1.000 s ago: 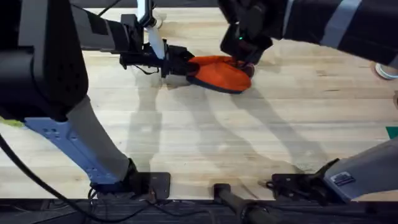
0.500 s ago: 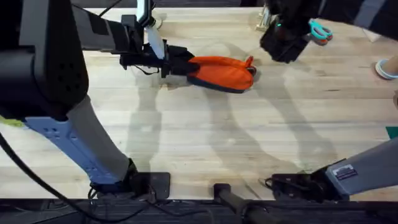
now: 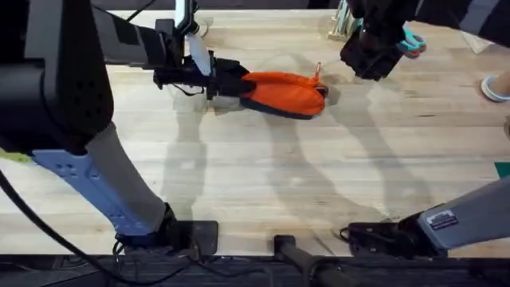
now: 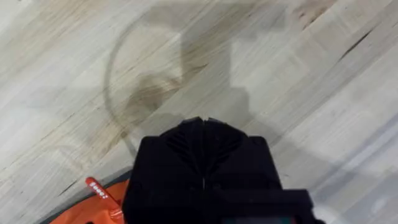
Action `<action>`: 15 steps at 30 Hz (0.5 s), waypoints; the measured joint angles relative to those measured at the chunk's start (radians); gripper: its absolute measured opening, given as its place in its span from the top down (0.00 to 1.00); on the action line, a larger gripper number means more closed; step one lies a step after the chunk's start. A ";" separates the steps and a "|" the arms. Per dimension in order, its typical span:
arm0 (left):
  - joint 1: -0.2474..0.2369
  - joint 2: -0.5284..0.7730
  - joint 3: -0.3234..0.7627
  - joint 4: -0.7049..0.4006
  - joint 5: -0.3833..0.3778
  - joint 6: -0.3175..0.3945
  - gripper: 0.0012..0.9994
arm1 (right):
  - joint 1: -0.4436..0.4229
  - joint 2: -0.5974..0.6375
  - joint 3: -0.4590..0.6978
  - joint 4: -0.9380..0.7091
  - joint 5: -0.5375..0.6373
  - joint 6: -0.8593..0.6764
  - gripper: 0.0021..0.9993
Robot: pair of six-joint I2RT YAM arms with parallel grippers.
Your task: Unzip the bag, pick up the pens from the table one at a time and place them inside, then zip the bag closed.
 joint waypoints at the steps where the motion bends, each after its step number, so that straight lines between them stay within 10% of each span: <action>1: 0.000 0.000 0.000 0.000 0.000 0.000 0.96 | 0.000 0.000 0.000 0.000 0.000 0.000 0.97; 15: 0.000 0.000 0.000 0.000 0.000 0.000 0.96 | 0.000 -0.109 0.000 0.007 0.000 -0.029 0.97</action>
